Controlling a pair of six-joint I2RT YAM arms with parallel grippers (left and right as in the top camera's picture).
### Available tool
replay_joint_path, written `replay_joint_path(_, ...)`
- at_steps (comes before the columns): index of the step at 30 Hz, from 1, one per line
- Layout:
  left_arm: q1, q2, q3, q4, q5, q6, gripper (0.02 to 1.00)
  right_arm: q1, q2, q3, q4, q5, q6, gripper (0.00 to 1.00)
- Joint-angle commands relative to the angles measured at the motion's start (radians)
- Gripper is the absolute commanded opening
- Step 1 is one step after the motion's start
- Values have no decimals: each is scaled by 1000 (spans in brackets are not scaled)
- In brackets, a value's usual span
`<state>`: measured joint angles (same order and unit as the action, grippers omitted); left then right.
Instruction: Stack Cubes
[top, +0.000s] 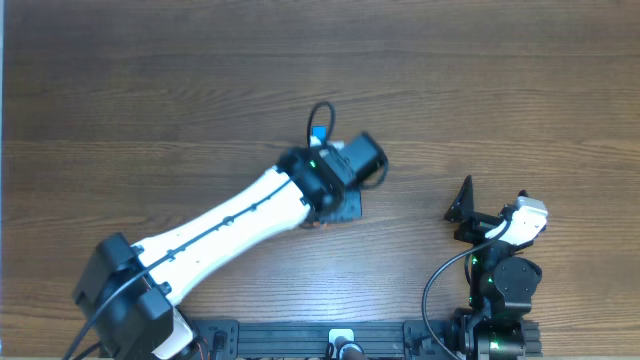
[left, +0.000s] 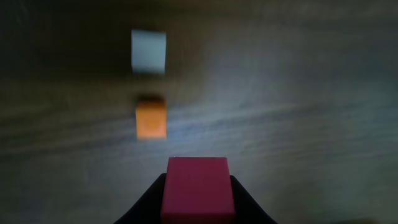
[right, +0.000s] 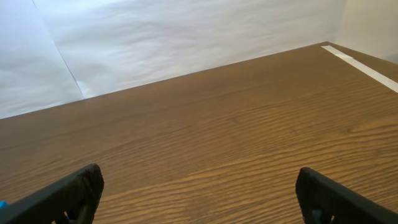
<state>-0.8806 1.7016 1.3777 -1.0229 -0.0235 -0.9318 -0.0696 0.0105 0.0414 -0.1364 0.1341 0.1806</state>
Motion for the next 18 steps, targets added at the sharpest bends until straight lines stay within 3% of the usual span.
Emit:
replay_joint_path(1,92,21,52,-6,-21,87,174,3,-2,5,-21,17,-5,991)
replay_joint_path(18,148,188,56,62,-19,166,172,3,-2,5,-21,16,-6,993)
